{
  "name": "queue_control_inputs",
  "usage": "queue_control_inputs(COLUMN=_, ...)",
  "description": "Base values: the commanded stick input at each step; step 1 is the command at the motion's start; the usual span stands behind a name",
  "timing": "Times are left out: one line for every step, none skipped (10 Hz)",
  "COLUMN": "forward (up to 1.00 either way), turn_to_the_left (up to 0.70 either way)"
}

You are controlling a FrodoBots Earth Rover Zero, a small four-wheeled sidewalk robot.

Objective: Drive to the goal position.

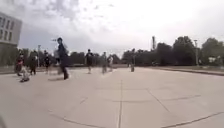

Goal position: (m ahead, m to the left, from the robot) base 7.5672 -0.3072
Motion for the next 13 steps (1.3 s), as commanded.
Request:
queue_control_inputs(forward=0.7, turn_to_the_left=0.0)
queue_control_inputs(forward=0.7, turn_to_the_left=0.0)
queue_control_inputs(forward=0.7, turn_to_the_left=0.0)
queue_control_inputs(forward=0.7, turn_to_the_left=0.0)
queue_control_inputs(forward=0.7, turn_to_the_left=-0.3)
queue_control_inputs(forward=0.7, turn_to_the_left=-0.35)
queue_control_inputs(forward=0.7, turn_to_the_left=-0.32)
queue_control_inputs(forward=0.7, turn_to_the_left=-0.27)
queue_control_inputs(forward=0.7, turn_to_the_left=-0.15)
queue_control_inputs(forward=0.7, turn_to_the_left=-0.01)
queue_control_inputs(forward=0.7, turn_to_the_left=0.0)
queue_control_inputs(forward=0.7, turn_to_the_left=0.0)
queue_control_inputs(forward=0.7, turn_to_the_left=0.0)
